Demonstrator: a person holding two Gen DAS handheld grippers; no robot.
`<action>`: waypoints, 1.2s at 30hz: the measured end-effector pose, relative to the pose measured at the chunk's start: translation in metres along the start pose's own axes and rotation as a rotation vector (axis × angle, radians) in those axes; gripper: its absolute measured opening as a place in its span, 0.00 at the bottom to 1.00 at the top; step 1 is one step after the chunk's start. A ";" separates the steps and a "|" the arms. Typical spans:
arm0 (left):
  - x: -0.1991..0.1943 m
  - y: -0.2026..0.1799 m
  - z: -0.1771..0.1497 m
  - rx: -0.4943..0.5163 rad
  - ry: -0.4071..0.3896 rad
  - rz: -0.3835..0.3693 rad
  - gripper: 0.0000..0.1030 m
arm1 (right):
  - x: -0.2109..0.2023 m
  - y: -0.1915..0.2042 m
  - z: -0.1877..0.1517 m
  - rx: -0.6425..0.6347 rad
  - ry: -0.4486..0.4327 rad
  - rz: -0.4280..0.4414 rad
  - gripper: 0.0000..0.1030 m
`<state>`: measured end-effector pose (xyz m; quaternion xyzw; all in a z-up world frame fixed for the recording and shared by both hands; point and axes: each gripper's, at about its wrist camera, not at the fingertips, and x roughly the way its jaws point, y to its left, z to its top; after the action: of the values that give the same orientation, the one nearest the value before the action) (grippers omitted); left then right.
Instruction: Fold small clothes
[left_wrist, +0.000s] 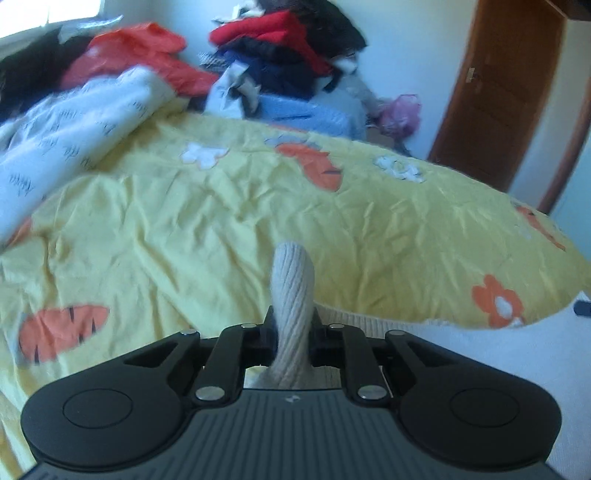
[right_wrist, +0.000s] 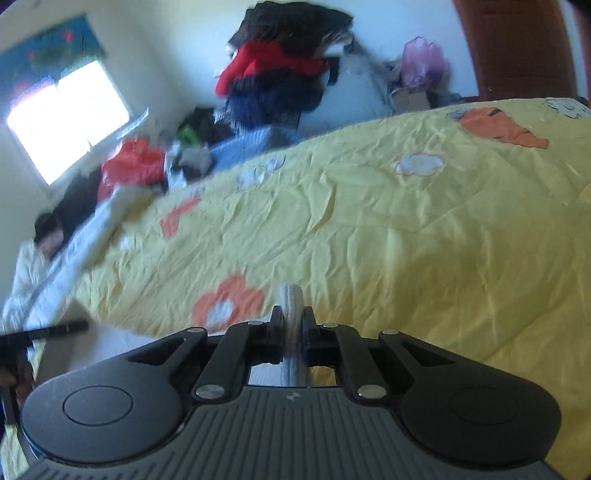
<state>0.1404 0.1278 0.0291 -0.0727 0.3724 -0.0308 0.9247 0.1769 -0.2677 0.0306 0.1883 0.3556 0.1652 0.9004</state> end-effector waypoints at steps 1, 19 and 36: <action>0.009 0.000 -0.006 0.008 0.026 0.027 0.13 | 0.007 -0.005 -0.004 0.000 0.033 -0.035 0.12; -0.030 -0.102 -0.034 0.334 -0.177 0.146 0.90 | -0.020 0.093 -0.048 -0.264 -0.091 -0.120 0.65; 0.010 -0.069 -0.032 0.201 -0.012 0.088 0.94 | 0.006 0.137 -0.051 -0.331 -0.053 -0.146 0.78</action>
<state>0.1248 0.0551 0.0101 0.0366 0.3648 -0.0269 0.9300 0.1227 -0.1336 0.0552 0.0154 0.3124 0.1505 0.9378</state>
